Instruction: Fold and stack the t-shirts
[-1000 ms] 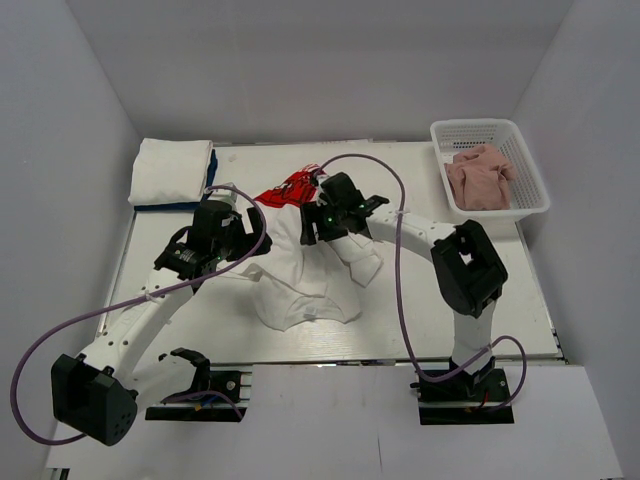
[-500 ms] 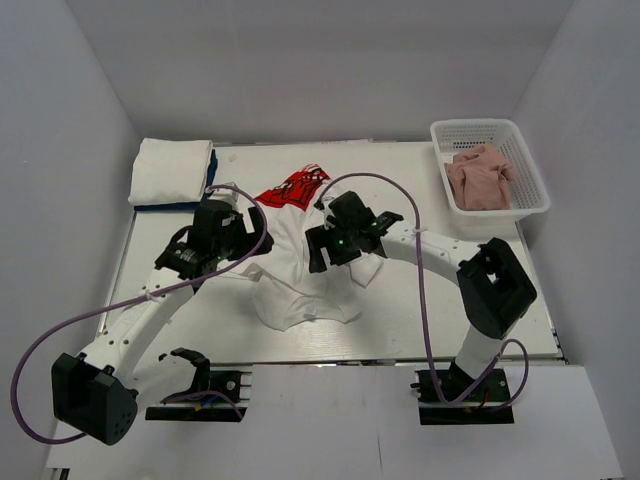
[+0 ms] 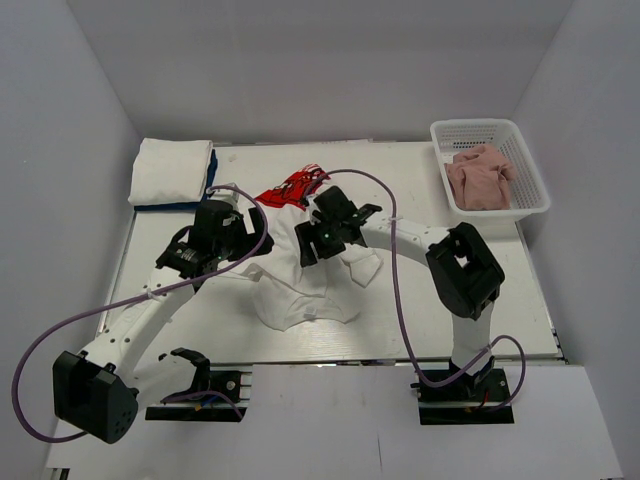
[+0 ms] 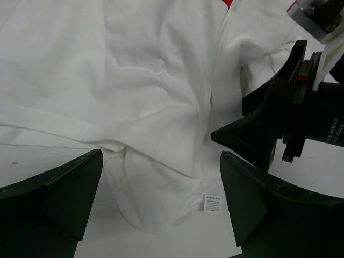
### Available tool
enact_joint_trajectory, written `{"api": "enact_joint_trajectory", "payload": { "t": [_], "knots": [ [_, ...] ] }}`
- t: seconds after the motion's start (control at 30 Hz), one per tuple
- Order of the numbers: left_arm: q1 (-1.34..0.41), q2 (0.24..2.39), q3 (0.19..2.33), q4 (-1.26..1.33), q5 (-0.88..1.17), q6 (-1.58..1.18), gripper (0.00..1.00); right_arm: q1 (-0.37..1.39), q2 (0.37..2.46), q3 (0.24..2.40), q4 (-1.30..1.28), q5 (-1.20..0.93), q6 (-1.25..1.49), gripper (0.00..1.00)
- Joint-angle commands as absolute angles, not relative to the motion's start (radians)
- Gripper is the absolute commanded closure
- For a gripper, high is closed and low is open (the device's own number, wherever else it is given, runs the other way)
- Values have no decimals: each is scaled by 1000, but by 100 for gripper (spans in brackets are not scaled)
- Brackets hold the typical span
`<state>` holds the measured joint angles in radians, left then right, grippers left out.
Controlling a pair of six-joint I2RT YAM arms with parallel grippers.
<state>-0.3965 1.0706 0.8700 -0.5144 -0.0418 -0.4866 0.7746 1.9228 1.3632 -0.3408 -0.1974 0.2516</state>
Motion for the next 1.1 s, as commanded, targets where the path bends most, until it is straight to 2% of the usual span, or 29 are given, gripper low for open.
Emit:
{"api": "enact_joint_trajectory", "payload": {
  "t": [0.0, 0.1, 0.13, 0.2, 0.27, 0.4, 0.43, 0.47, 0.67, 0.87, 1.07],
  "knots": [
    [-394, 1045, 862, -500, -40, -479, 0, 781, 1930, 1442, -313, -256, 239, 34],
    [-394, 1045, 862, -500, -40, -479, 0, 787, 1924, 1451, -304, -299, 249, 39],
    [-394, 1045, 862, -500, -40, -479, 0, 788, 1924, 1454, -298, -311, 256, 45],
    [-394, 1045, 862, -500, -40, -479, 0, 793, 1930, 1462, -298, -310, 258, 48],
    [-394, 1045, 862, -500, -40, -479, 0, 792, 1944, 1477, -296, -305, 264, 59],
    [-394, 1045, 862, -500, -40, -479, 0, 788, 1997, 1532, -321, -247, 275, 70],
    [-394, 1045, 862, -500, -40, -479, 0, 785, 2019, 1542, -327, -229, 276, 79],
    [-394, 1045, 862, -500, -40, -479, 0, 788, 2028, 1571, -343, -178, 269, 100],
    [-394, 1026, 862, -518, -58, -479, 0, 790, 2005, 1637, -354, -77, 223, 100],
    [-394, 1017, 882, -518, -58, -479, 0, 784, 1800, 1784, -290, 80, 98, 100],
    [-394, 999, 882, -508, -58, -479, 0, 778, 1646, 1858, 19, 308, -35, 100]
  ]
}}
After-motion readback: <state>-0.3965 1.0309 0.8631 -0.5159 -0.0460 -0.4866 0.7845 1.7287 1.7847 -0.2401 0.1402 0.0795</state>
